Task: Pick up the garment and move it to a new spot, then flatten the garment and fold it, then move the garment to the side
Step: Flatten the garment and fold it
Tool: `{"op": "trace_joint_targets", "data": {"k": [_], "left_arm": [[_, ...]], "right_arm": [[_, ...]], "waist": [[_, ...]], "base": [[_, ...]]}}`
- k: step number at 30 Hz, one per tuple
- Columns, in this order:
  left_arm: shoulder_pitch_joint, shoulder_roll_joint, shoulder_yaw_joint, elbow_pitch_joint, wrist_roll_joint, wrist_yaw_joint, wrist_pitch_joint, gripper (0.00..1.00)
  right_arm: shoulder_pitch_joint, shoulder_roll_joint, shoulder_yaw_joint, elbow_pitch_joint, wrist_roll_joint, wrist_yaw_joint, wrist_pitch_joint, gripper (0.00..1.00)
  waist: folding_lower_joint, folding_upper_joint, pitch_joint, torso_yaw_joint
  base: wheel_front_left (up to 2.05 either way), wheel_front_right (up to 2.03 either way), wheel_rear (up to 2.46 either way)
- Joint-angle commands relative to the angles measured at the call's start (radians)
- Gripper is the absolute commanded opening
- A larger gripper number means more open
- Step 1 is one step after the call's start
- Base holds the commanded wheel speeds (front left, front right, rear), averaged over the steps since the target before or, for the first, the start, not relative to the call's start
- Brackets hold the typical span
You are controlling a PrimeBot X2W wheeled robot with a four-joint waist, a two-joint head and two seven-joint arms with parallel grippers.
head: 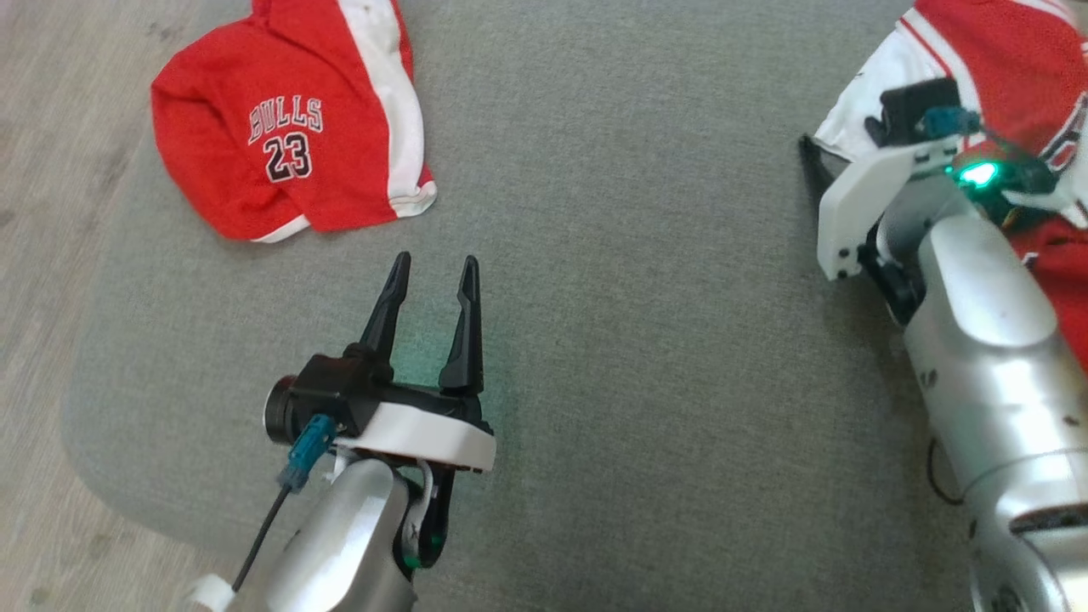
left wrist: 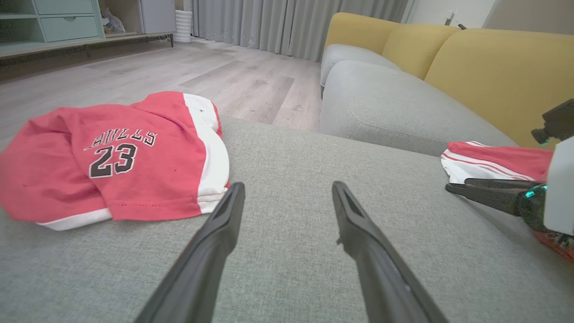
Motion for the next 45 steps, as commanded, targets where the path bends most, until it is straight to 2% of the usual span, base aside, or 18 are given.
{"op": "trace_joint_targets", "data": {"k": [1,4,5,6,10,13,14,17,23,29,36,41,42,45], "left_arm": [[-0.035,0.008,0.023,-0.033,-0.007,0.006,-0.005,1.0],[-0.04,0.008,0.024,-0.034,-0.008,0.008,-0.005,1.0],[-0.042,0.008,0.024,-0.035,-0.008,0.009,-0.005,1.0],[-0.044,0.008,0.025,-0.035,-0.007,0.01,-0.005,1.0],[-0.047,0.008,0.032,-0.032,0.001,0.013,-0.005,1.0],[-0.045,0.008,0.042,-0.024,0.012,0.01,-0.005,1.0],[-0.044,0.008,0.046,-0.02,0.015,0.009,-0.005,1.0],[-0.039,0.008,0.055,-0.009,0.026,0.003,-0.005,1.0],[-0.023,0.008,0.098,0.001,0.055,-0.004,-0.005,1.0],[0.001,0.008,0.141,0.008,0.081,-0.018,-0.005,1.0],[0.038,0.008,0.193,0.007,0.097,-0.027,-0.005,1.0],[0.061,0.008,0.227,0.01,0.108,-0.038,-0.005,1.0],[0.064,0.008,0.232,0.011,0.111,-0.04,-0.005,1.0],[0.072,0.008,0.241,0.01,0.118,-0.044,-0.005,1.0]], "right_arm": [[-0.02,0.02,0.014,0.003,-0.011,-0.001,0.016,1.0],[-0.038,0.023,0.006,0.056,-0.016,-0.001,0.013,1.0],[-0.043,0.024,0.003,0.069,-0.016,-0.001,0.006,0.22],[-0.049,0.026,0.002,0.08,-0.014,-0.001,-0.005,0.0],[-0.061,0.053,0.036,0.103,0.027,-0.001,-0.088,0.0],[-0.057,0.07,0.108,0.093,0.108,-0.001,-0.174,0.0],[-0.051,0.072,0.146,0.083,0.14,-0.001,-0.201,0.0],[-0.003,0.074,0.346,-0.018,0.314,-0.001,-0.243,0.0],[0.066,0.074,0.657,-0.214,0.536,-0.001,-0.245,0.0],[0.113,0.074,0.88,-0.336,0.671,-0.001,-0.221,0.0],[0.144,0.074,1.045,-0.415,0.783,-0.001,-0.206,0.0],[0.152,0.074,1.107,-0.426,0.836,-0.001,-0.208,0.0],[0.151,0.074,1.109,-0.423,0.837,-0.001,-0.221,1.0],[0.149,0.074,1.095,-0.408,0.849,-0.001,-0.255,1.0]], "waist": [[-0.0001,0.0,0.006,0.005],[-0.0001,0.0,0.013,0.007],[-0.0001,0.0,0.015,0.006],[-0.0001,0.0,0.016,0.005],[-0.0001,0.0,0.014,-0.011],[-0.0001,0.0,0.001,-0.031],[-0.0001,0.0,-0.005,-0.038],[-0.0001,0.0,-0.028,-0.059],[-0.0001,0.0,-0.075,-0.114],[-0.0001,0.0,-0.12,-0.151],[-0.0001,0.0,-0.162,-0.163],[-0.0001,0.0,-0.187,-0.165],[-0.0001,0.0,-0.192,-0.167],[-0.0001,0.0,-0.207,-0.173]], "base": [[0.0,0.0,0.0],[0.0,0.0,0.0],[0.0,0.0,0.0],[0.0,0.0,0.0],[0.0,0.0,0.0],[0.0,0.0,0.0],[0.0,0.0,0.0],[0.0,0.0,0.0],[0.0,0.0,0.0],[0.0,0.0,0.0],[0.0,0.0,0.0],[0.0,0.0,0.0],[0.0,0.0,0.0],[0.0,0.0,0.0]]}}
